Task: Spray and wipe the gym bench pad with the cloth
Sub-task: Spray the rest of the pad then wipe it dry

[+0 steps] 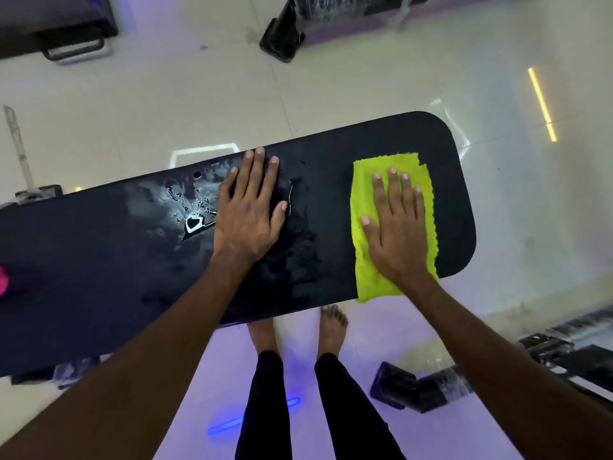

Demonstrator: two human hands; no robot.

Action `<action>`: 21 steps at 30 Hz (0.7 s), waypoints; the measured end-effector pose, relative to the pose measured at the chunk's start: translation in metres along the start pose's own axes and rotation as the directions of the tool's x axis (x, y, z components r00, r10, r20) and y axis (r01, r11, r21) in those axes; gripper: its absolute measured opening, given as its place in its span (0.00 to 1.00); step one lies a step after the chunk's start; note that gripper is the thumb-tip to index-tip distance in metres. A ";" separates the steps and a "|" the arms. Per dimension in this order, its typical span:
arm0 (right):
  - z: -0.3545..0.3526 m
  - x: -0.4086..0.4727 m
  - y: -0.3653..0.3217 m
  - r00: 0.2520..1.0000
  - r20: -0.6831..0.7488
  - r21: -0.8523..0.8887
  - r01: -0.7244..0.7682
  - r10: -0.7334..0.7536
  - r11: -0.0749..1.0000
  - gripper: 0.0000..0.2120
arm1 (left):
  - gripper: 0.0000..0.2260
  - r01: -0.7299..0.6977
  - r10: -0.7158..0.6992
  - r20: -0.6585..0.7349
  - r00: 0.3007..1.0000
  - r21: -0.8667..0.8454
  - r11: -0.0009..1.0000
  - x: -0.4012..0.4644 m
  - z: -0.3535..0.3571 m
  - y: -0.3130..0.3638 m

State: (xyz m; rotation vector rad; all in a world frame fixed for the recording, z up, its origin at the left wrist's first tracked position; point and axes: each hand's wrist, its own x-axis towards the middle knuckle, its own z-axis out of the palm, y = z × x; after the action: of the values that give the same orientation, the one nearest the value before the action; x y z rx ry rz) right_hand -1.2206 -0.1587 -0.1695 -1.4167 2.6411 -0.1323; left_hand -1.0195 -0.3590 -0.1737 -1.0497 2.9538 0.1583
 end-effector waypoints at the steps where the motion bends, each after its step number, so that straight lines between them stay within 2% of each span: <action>1: 0.000 -0.009 -0.006 0.990 -0.033 0.009 -0.139 0.139 0.990 0.32 | 0.31 0.005 -0.005 0.003 1.000 0.002 1.000 0.000 -0.001 0.001; 3: 0.002 -0.026 -0.033 0.929 -0.066 0.003 -0.364 0.363 0.932 0.32 | 0.30 0.011 -0.011 0.013 1.000 -0.001 1.000 -0.001 -0.005 0.003; 5: 0.003 -0.030 -0.063 0.905 -0.031 -0.012 -0.425 0.425 0.905 0.32 | 0.30 0.024 -0.024 0.025 0.999 -0.013 1.000 -0.001 -0.009 0.005; 7: 0.004 -0.026 -0.077 0.956 0.040 -0.016 -0.291 0.291 0.957 0.31 | 0.28 0.042 -0.040 0.038 0.998 -0.048 0.998 -0.003 -0.016 0.007; 9: 0.007 -0.019 -0.078 0.996 0.089 -0.053 -0.017 0.021 0.998 0.32 | 0.24 0.065 -0.065 0.002 0.998 -0.085 0.994 -0.012 -0.024 0.004; 12: 0.005 0.001 -0.061 0.960 0.125 -0.064 0.258 -0.249 0.964 0.33 | 0.19 0.143 -0.156 -0.097 0.983 -0.129 0.981 -0.043 -0.034 -0.008; 14: 0.003 0.000 -0.048 0.956 0.123 -0.042 0.274 -0.267 0.961 0.34 | 0.17 0.210 -0.229 -0.129 0.965 -0.148 0.967 -0.069 -0.037 -0.017; 16: 0.002 -0.015 -0.046 0.984 0.097 -0.030 0.152 -0.149 0.988 0.34 | 0.18 0.283 -0.298 -0.109 0.948 -0.133 0.950 -0.091 -0.036 -0.027; 18: 0.004 -0.029 -0.063 0.994 0.099 -0.064 0.059 -0.053 0.996 0.33 | 0.24 0.360 -0.366 -0.053 0.929 -0.094 0.928 -0.106 -0.031 -0.035; 20: 0.007 -0.026 -0.091 0.989 0.118 -0.079 0.102 -0.092 0.992 0.32 | 0.28 0.398 -0.399 -0.004 0.917 -0.065 0.915 -0.114 -0.023 -0.038; 21: 0.008 -0.016 -0.103 0.979 0.121 -0.068 0.174 -0.165 0.982 0.32 | 0.28 0.398 -0.398 0.009 0.917 -0.051 0.916 -0.113 -0.019 -0.036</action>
State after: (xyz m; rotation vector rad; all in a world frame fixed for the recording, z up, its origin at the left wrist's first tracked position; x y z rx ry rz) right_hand -1.1264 -0.2025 -0.1610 -1.6227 2.4558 0.0344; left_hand -0.9080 -0.3175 -0.1537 -1.6276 2.6726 0.2300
